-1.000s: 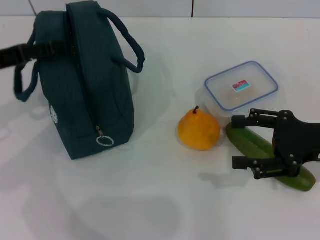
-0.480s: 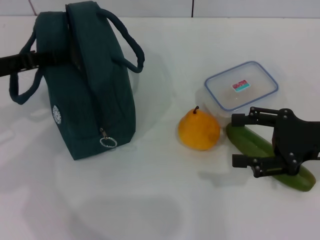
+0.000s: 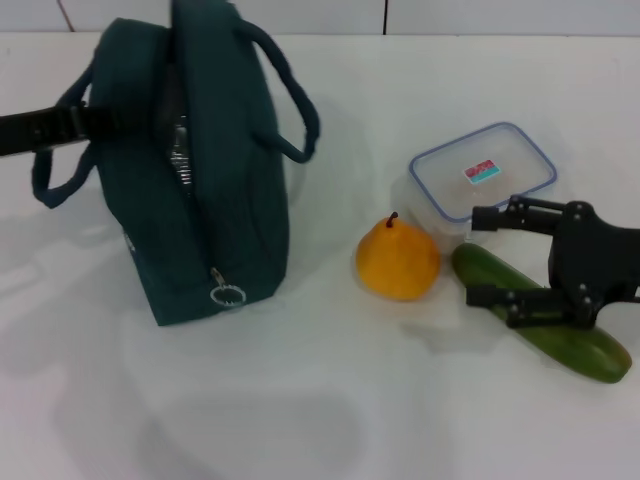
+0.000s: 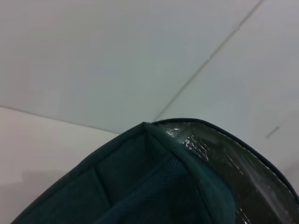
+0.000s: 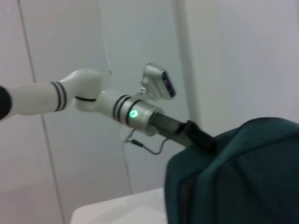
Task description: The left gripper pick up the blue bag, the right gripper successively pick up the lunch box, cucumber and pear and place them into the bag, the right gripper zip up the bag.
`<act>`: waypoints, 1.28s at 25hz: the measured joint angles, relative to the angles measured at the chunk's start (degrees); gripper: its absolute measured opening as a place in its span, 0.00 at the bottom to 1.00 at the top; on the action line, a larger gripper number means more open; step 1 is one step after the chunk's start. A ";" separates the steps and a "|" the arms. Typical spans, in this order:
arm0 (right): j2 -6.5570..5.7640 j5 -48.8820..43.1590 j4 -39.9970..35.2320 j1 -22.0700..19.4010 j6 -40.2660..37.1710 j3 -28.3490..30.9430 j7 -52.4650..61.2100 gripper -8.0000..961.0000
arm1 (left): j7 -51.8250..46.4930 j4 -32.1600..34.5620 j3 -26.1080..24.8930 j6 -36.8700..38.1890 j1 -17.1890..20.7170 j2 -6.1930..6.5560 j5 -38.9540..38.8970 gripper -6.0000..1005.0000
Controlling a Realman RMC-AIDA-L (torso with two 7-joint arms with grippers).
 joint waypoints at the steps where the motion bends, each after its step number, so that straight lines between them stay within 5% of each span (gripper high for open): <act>1: -0.01 0.38 0.17 -0.08 0.29 0.16 0.00 0.88 | -0.01 0.06 0.12 0.53 -0.23 -0.02 -0.20 0.09; 9: -0.14 1.18 1.97 -1.34 1.33 4.90 -0.03 0.88 | -3.31 4.00 1.54 1.97 -0.27 0.16 -2.53 0.05; 23: -0.25 1.26 12.59 -2.43 11.45 28.06 0.69 0.88 | -11.83 10.32 8.64 3.04 0.00 0.29 0.54 0.05; 32: -0.84 1.33 15.93 -0.72 22.66 30.43 7.72 0.88 | -15.80 12.43 11.84 2.87 -0.59 0.09 2.71 0.05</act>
